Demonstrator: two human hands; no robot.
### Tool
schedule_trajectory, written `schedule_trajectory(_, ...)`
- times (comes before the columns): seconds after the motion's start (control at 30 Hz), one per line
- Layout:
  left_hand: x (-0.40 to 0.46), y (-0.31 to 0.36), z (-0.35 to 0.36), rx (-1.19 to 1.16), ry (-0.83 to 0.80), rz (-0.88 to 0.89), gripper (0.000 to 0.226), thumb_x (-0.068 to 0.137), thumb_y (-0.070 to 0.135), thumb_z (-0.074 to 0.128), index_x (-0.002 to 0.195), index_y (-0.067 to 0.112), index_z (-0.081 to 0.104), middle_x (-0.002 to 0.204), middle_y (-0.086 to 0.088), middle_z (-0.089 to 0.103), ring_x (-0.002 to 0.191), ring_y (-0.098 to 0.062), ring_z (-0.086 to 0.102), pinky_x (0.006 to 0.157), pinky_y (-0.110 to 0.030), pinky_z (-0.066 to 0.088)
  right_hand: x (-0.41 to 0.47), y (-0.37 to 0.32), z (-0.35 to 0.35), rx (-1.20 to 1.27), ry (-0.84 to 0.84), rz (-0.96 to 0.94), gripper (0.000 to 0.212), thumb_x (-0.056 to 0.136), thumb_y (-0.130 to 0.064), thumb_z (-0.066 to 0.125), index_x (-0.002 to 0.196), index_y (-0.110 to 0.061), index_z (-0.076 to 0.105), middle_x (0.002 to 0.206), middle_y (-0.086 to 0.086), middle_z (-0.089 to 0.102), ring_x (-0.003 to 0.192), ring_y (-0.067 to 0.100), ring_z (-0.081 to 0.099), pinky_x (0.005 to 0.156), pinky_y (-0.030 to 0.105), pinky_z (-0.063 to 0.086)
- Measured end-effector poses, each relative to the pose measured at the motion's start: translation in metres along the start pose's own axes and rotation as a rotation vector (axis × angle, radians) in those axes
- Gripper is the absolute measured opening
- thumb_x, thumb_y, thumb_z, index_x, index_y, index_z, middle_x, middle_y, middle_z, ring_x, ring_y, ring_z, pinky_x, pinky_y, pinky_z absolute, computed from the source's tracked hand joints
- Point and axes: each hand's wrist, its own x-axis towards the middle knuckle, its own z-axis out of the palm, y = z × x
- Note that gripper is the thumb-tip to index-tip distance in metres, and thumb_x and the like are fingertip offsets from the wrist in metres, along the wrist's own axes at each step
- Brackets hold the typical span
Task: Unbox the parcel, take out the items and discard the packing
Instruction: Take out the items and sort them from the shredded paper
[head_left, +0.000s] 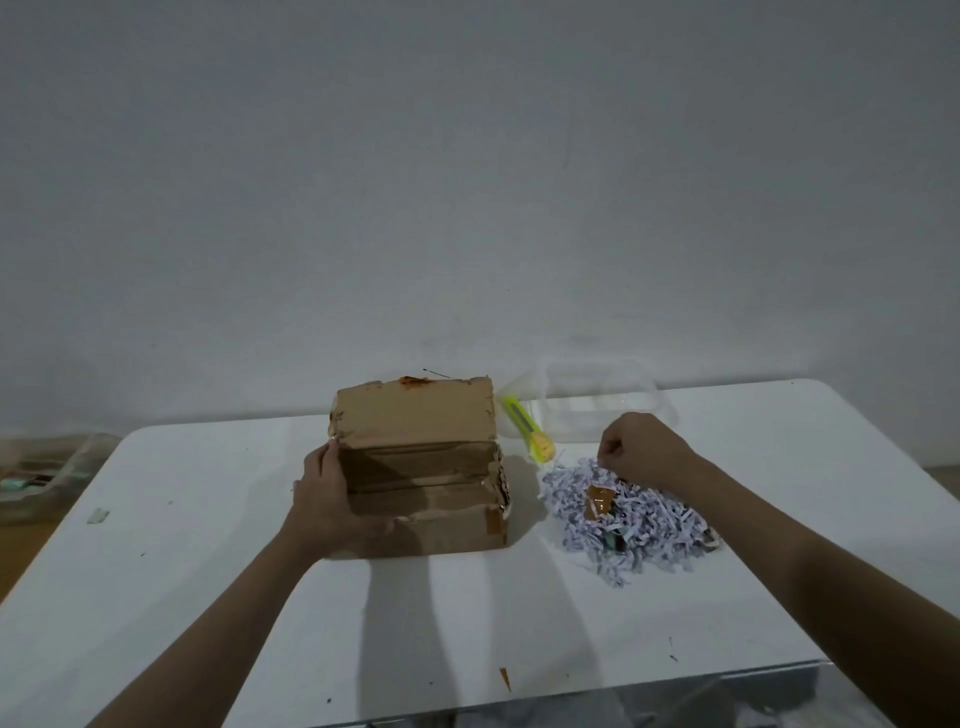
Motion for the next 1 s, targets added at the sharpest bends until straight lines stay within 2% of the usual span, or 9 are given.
schedule_trajectory(0.07,-0.001,0.004,0.001,0.041,0.005,-0.009,0.126,0.048,0.048,0.086,0.145,0.011,0.014,0.147,-0.013,0.02,0.129,-0.038,0.032,0.109,-0.053,0.031,-0.001,0.001,0.001,-0.02,-0.019,0.001,0.032,0.078,-0.003,0.052,0.052,-0.022,0.055,0.072,0.001,0.068,0.069,0.015,0.061,0.062,0.028,0.051)
schedule_trajectory(0.2,-0.002,0.008,-0.002,0.025,-0.024,-0.041,0.124,0.047,0.049,0.086,0.144,0.013,0.017,0.147,-0.011,0.02,0.13,-0.038,0.032,0.106,-0.053,0.037,-0.004,0.003,0.001,-0.009,-0.009,0.014,0.024,0.077,-0.001,0.056,0.081,-0.017,0.074,0.079,-0.011,0.06,0.086,0.012,0.064,0.076,0.033,0.057)
schedule_trajectory(0.33,-0.002,0.01,-0.005,0.006,-0.033,-0.041,0.121,0.049,0.046,0.087,0.143,0.011,0.019,0.146,-0.012,0.02,0.13,-0.038,0.034,0.105,-0.05,0.04,-0.008,0.003,0.003,0.056,0.059,0.029,0.021,0.072,0.001,0.058,0.07,-0.015,0.071,0.069,-0.016,0.057,0.08,0.012,0.066,0.073,0.035,0.059)
schedule_trajectory(0.47,-0.001,0.013,-0.005,0.059,-0.065,-0.037,0.123,0.051,0.048,0.085,0.145,0.008,0.016,0.147,-0.015,0.018,0.132,-0.039,0.031,0.107,-0.048,0.038,-0.011,0.003,0.008,0.082,0.093,0.044,0.019,0.074,0.0,0.057,0.073,-0.013,0.071,0.075,-0.009,0.06,0.079,0.013,0.064,0.075,0.035,0.058)
schedule_trajectory(0.53,-0.002,0.013,-0.006,0.115,-0.075,-0.016,0.125,0.053,0.054,0.083,0.146,0.008,0.013,0.149,-0.018,0.017,0.132,-0.04,0.031,0.108,-0.048,0.036,-0.013,0.003,0.011,0.091,0.094,0.052,0.022,0.075,0.001,0.056,0.076,-0.014,0.072,0.079,-0.008,0.059,0.081,0.013,0.062,0.077,0.034,0.057)
schedule_trajectory(0.7,-0.006,0.029,-0.009,0.289,-0.083,0.023,0.12,0.064,0.064,0.072,0.145,0.005,0.006,0.15,-0.026,0.008,0.135,-0.044,0.023,0.112,-0.05,0.025,-0.019,0.003,0.016,0.145,0.15,0.071,0.028,0.069,0.004,0.059,0.06,-0.023,0.059,0.072,-0.01,0.057,0.077,0.014,0.062,0.072,0.033,0.057)
schedule_trajectory(0.8,-0.011,0.054,0.0,0.249,-0.086,0.082,0.116,0.065,0.068,0.067,0.145,0.006,0.01,0.152,-0.028,0.005,0.14,-0.043,0.01,0.113,-0.053,0.018,-0.021,0.007,0.018,0.187,0.173,0.058,0.024,0.068,0.003,0.061,0.069,-0.022,0.061,0.082,-0.002,0.062,0.081,0.016,0.062,0.075,0.037,0.057)
schedule_trajectory(0.9,-0.018,0.094,0.017,0.122,-0.096,0.191,0.098,0.07,0.06,0.069,0.144,0.016,0.02,0.155,-0.021,0.003,0.143,-0.038,0.004,0.114,-0.051,0.014,-0.023,0.013,0.02,0.248,0.197,0.042,0.023,0.068,-0.001,0.065,0.078,-0.022,0.061,0.092,0.003,0.064,0.085,0.016,0.061,0.076,0.034,0.055)
schedule_trajectory(1.0,-0.023,0.138,0.042,0.019,-0.095,0.281,0.089,0.078,0.05,0.067,0.146,0.018,0.019,0.158,-0.012,0.001,0.145,-0.031,0.004,0.116,-0.046,0.016,-0.024,0.026,0.016,0.27,0.197,0.019,0.025,0.071,-0.007,0.07,0.088,-0.023,0.062,0.1,0.002,0.062,0.086,0.015,0.059,0.077,0.03,0.052)
